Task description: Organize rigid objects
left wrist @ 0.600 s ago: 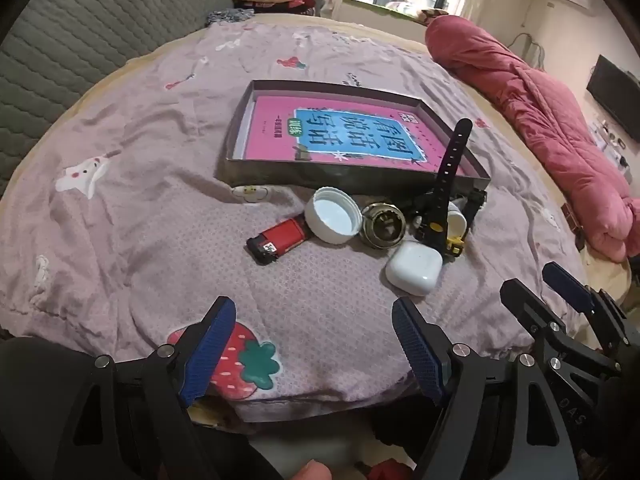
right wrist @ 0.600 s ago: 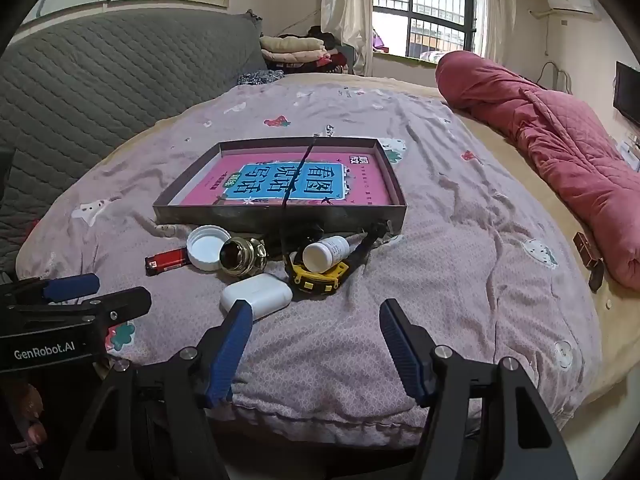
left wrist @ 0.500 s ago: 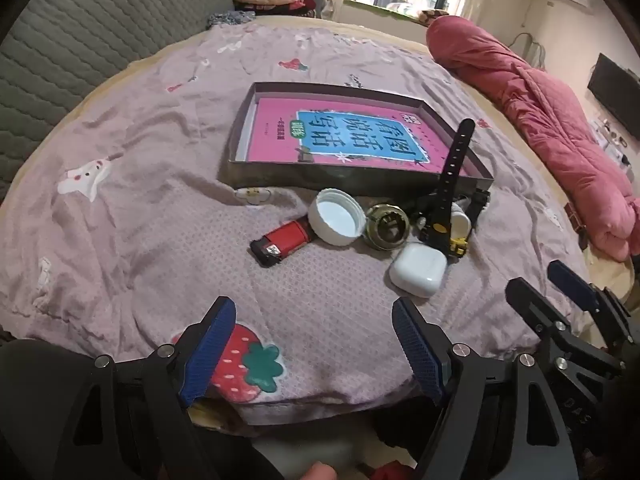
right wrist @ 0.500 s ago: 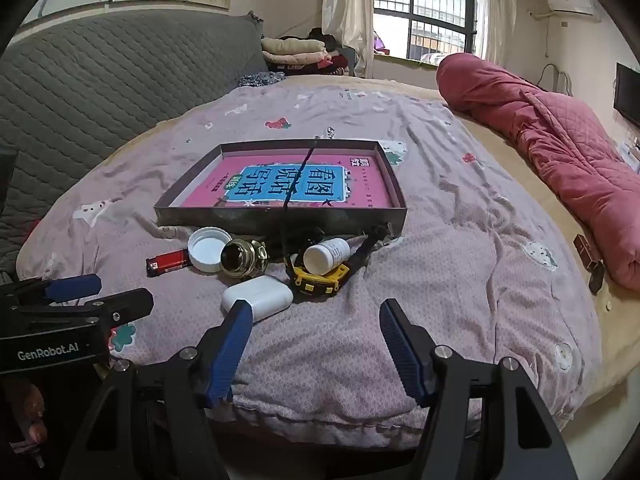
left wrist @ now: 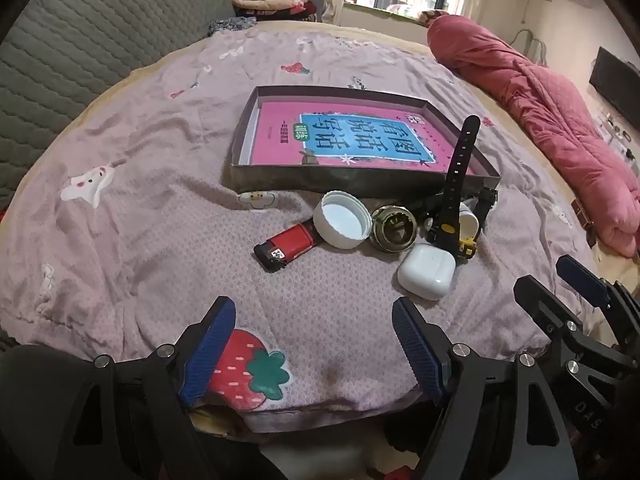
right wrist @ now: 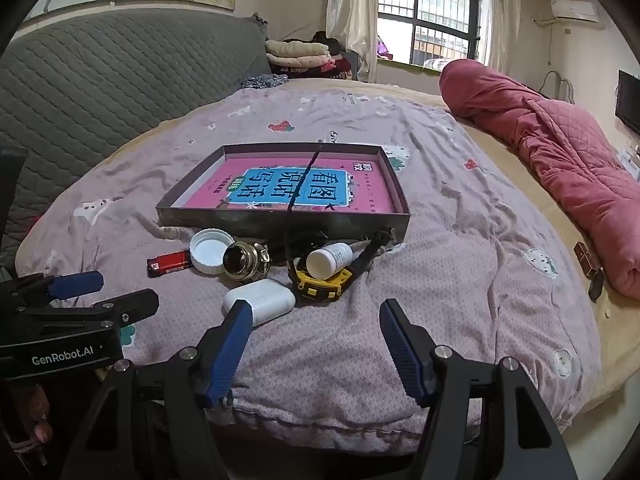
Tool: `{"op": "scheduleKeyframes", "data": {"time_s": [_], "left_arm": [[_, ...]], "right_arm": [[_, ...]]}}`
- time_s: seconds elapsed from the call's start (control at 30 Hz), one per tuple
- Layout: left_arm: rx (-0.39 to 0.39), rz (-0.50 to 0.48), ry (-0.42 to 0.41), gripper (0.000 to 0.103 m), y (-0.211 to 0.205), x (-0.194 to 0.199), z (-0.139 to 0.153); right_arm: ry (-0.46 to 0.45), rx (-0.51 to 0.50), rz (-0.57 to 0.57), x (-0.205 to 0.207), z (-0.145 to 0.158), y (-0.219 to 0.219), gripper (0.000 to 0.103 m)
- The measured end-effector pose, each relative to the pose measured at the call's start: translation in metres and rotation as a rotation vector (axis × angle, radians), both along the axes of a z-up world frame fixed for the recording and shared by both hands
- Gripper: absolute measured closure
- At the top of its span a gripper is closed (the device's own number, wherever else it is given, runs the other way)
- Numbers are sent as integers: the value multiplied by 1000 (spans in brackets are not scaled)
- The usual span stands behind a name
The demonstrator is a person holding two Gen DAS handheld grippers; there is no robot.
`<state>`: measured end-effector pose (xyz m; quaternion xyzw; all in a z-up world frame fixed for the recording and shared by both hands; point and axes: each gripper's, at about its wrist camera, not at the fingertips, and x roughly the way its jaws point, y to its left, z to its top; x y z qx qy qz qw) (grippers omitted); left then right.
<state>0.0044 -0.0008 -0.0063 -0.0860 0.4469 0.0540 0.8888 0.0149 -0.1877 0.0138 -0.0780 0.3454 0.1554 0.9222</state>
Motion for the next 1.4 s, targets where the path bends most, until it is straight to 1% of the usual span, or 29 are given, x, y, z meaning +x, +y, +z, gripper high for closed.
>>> {"op": "scheduleKeyframes", "data": {"time_s": [0.5, 1.4], "left_arm": [[8, -11, 0, 22, -3, 0, -1], [6, -23, 3, 22, -5, 0, 0]], "right_arm": [[8, -9, 3, 2, -4, 0, 37], [-2, -20, 11, 1, -2, 2, 37]]}}
